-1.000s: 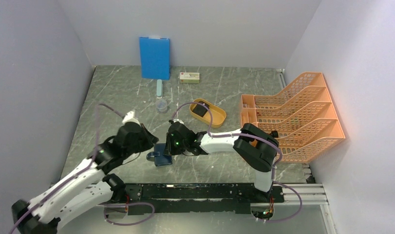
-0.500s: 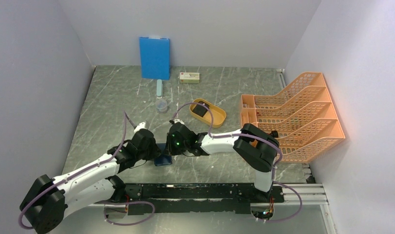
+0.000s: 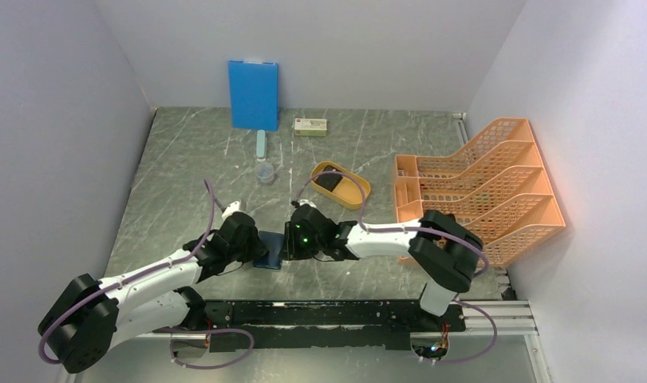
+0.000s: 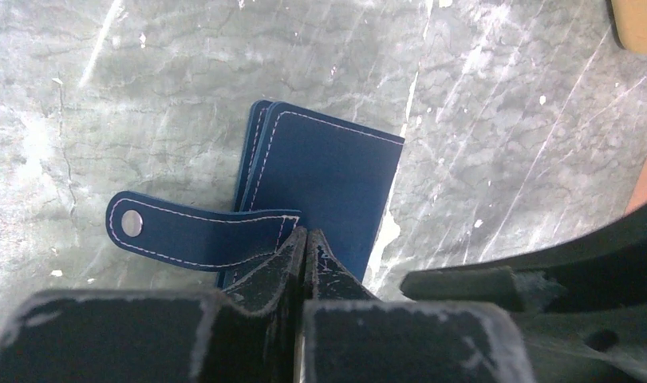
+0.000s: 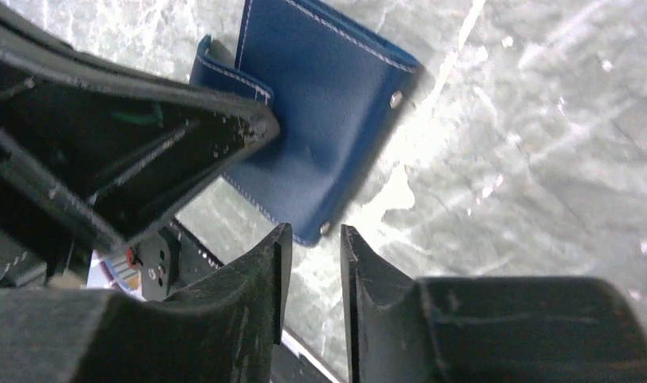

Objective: Put the credit cards into the card holder
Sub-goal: Close the card holder at the center of the board, then pick up the card holder from the center of the board.

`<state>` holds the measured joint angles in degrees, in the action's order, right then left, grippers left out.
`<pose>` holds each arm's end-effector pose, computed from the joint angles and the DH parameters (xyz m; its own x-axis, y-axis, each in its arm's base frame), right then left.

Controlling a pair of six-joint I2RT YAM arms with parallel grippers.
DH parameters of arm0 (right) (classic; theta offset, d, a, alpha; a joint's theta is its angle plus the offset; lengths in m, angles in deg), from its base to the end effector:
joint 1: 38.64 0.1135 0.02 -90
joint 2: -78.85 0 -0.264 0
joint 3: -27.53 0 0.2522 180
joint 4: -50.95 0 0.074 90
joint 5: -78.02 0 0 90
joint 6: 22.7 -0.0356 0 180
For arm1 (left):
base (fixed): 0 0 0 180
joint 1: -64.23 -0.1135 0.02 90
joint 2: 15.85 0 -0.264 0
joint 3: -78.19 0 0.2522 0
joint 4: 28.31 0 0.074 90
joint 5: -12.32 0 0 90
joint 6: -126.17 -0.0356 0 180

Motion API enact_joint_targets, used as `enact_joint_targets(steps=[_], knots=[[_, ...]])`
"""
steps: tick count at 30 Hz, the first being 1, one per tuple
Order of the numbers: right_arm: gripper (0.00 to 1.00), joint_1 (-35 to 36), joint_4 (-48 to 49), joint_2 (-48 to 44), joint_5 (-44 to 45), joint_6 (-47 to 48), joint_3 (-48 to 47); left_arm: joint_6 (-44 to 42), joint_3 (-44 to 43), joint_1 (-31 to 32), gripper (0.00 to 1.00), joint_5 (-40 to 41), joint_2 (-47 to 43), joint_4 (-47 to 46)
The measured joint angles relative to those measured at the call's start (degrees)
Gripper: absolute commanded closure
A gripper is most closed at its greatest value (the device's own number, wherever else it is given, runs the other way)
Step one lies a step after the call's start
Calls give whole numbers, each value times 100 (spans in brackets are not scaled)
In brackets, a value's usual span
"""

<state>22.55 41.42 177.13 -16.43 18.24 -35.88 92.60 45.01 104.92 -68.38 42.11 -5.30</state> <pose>0.1630 0.3020 0.1540 -0.9010 -0.0755 -0.4272 -0.3352 0.7461 0.5753 0.1419 -0.1145 0.1507 -0.7780 -0.4154 -0.4712 -0.1577 0.8553 -0.4936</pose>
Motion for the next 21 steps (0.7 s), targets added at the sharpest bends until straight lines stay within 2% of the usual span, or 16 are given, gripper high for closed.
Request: enact_joint_targets(steps=[7,21], knots=[[63,-28,-96,-706,59,-149,529,-57,-2,-11,95,17,-262,293],[56,-39,-76,-769,81,-291,671,-400,-409,-11,95,173,-459,1108]])
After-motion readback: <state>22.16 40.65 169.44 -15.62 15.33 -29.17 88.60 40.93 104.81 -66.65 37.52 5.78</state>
